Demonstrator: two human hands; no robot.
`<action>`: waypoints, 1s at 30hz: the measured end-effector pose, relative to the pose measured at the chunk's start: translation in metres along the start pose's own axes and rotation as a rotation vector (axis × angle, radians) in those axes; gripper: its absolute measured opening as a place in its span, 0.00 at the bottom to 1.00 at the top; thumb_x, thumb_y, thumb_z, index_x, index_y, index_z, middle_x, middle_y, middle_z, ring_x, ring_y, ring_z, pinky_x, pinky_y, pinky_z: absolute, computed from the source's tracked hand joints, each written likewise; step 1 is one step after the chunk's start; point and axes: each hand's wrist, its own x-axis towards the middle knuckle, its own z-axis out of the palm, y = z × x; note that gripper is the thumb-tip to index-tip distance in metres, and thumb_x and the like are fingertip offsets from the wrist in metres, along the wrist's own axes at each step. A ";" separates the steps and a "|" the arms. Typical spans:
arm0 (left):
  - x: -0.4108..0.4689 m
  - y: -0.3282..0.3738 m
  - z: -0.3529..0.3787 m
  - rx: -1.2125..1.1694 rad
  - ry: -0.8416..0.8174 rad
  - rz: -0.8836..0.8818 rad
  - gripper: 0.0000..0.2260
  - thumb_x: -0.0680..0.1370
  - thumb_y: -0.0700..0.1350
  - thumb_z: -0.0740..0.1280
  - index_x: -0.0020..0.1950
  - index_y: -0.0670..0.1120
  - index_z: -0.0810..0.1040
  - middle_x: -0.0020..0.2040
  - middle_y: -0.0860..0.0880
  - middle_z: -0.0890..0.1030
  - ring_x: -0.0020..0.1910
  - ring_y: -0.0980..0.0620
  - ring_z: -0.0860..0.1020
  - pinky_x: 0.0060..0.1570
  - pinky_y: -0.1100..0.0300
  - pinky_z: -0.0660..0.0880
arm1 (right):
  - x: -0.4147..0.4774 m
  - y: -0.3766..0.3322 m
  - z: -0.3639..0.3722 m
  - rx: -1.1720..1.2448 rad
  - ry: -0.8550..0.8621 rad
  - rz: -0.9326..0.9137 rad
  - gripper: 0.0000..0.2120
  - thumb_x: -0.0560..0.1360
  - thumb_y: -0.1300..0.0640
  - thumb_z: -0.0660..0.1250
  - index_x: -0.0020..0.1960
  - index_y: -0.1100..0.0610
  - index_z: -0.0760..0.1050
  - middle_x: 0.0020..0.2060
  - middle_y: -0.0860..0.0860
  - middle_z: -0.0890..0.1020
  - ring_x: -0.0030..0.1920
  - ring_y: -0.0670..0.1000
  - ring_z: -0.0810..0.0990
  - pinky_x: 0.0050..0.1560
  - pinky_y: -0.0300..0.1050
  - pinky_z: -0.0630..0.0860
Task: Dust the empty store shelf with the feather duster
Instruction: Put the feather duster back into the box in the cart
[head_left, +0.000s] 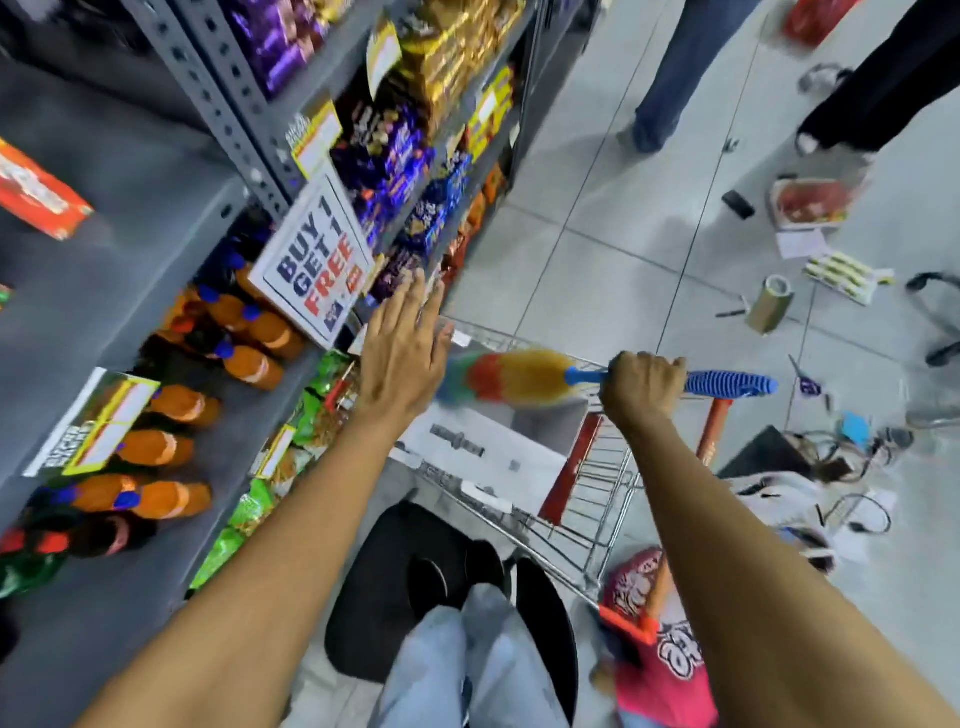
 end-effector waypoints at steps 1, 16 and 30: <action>0.000 -0.003 0.013 -0.003 -0.026 -0.010 0.24 0.80 0.50 0.51 0.72 0.38 0.64 0.72 0.38 0.65 0.71 0.41 0.63 0.67 0.45 0.61 | 0.004 -0.006 0.011 0.007 -0.009 0.013 0.11 0.76 0.60 0.61 0.54 0.56 0.79 0.52 0.56 0.83 0.55 0.58 0.80 0.64 0.51 0.64; -0.044 -0.026 0.182 0.022 -0.292 0.000 0.25 0.80 0.51 0.50 0.70 0.37 0.68 0.69 0.38 0.70 0.68 0.41 0.69 0.65 0.47 0.64 | 0.045 -0.039 0.198 -0.005 -0.265 0.104 0.09 0.78 0.60 0.60 0.52 0.55 0.79 0.47 0.54 0.82 0.51 0.55 0.79 0.54 0.49 0.69; -0.057 -0.022 0.254 0.054 -0.415 0.045 0.25 0.80 0.52 0.48 0.71 0.38 0.67 0.70 0.39 0.68 0.69 0.42 0.67 0.66 0.48 0.64 | 0.058 -0.019 0.297 0.086 -0.397 0.264 0.11 0.78 0.57 0.61 0.58 0.56 0.77 0.52 0.55 0.82 0.56 0.57 0.79 0.60 0.52 0.69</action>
